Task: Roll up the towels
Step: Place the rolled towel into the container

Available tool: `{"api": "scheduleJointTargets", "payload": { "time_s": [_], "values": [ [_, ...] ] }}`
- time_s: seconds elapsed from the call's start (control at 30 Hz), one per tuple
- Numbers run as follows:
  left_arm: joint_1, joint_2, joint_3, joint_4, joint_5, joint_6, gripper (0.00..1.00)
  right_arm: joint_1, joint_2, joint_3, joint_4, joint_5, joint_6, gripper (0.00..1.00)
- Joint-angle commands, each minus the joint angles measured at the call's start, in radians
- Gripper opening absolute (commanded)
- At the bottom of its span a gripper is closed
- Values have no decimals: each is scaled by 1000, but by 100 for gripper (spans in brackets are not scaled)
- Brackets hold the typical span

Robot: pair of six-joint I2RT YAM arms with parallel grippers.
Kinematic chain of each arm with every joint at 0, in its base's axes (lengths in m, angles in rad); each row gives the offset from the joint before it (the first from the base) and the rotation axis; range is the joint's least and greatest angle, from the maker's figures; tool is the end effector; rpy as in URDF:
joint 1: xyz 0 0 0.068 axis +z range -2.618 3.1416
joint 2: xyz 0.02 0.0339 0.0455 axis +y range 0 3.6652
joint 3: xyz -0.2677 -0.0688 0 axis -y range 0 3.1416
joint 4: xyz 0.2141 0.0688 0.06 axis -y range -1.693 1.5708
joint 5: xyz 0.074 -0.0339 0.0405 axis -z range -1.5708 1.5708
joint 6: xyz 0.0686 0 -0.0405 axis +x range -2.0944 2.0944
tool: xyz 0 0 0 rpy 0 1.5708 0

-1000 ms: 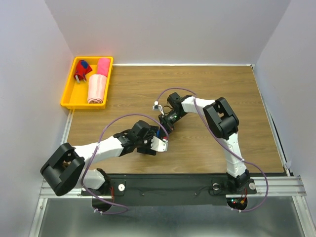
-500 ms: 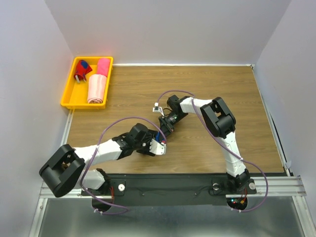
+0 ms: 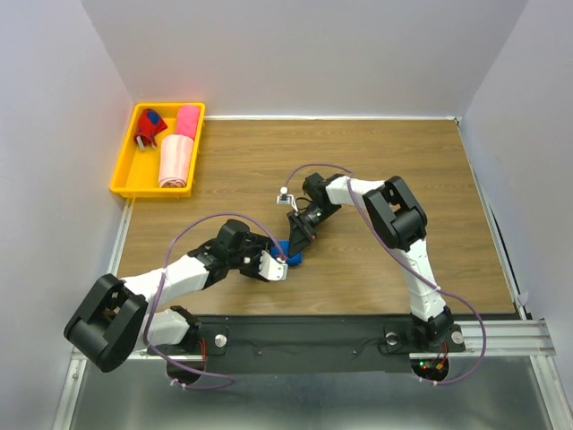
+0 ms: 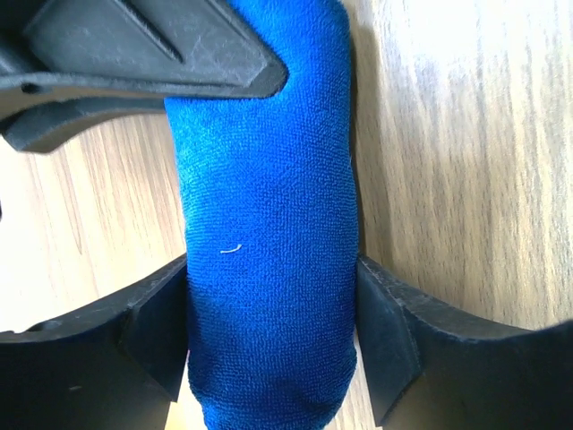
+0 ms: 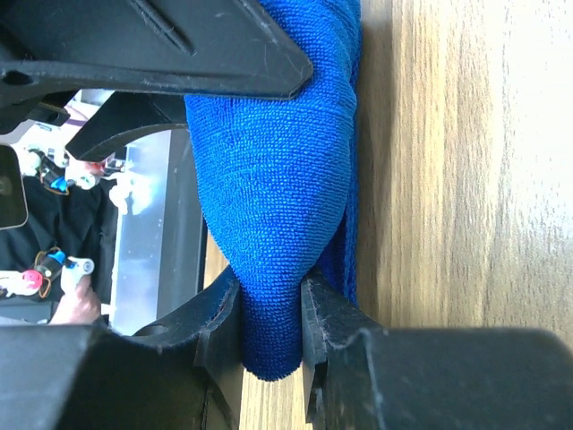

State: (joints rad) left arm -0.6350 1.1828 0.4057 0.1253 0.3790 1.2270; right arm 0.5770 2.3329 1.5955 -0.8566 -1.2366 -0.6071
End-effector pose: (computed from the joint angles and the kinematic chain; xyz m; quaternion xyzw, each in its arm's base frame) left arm 0.1644 -0.1527 0.1704 0.7560 0.4585 -0.0344 0.4659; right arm 0.3011 0.2733 0.1111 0.4491 -0.6799 -0.5797 0.0007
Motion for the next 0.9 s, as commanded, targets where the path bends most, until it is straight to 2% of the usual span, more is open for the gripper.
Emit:
{"api": "scheduleJointTargets", "payload": {
  "time_s": [0.0, 0.17, 0.23, 0.3, 0.33, 0.37, 0.4, 0.43, 0.57, 0.63, 0.67, 0.87],
  "values": [
    [6, 14, -2, 11, 100, 49, 72, 11, 83, 4, -18, 259, -102, 1],
    [8, 52, -4, 28, 124, 91, 71, 14, 92, 23, -32, 266, -111, 1],
    [8, 69, 11, 25, 136, 94, 65, 18, 95, 29, -36, 270, -111, 1],
    [8, 96, 28, 10, 133, 86, 35, 20, 97, 38, -39, 273, -105, 2],
    [8, 107, 45, -7, 126, 71, 5, 18, 92, 41, -39, 279, -91, 5],
    [6, 106, 53, -16, 117, 59, 0, 18, 86, 46, -38, 290, -82, 9],
    [6, 104, 59, -30, 104, 42, 0, 17, 82, 50, -38, 295, -71, 14],
    [6, 94, 74, -79, 92, 37, 0, 14, 72, 57, -36, 293, -47, 26],
    [8, 34, 110, -225, 87, -38, 0, -35, 13, 86, -36, 253, 32, 56],
    [11, 3, 119, -269, 75, -116, 0, -66, -27, 104, -36, 220, 65, 87],
    [27, -18, 139, -279, 77, -151, 0, -104, -39, 121, -36, 206, 99, 98],
    [155, 21, 323, -437, 152, -414, 0, -279, -156, 181, -38, 65, 208, 100]
  ]
}}
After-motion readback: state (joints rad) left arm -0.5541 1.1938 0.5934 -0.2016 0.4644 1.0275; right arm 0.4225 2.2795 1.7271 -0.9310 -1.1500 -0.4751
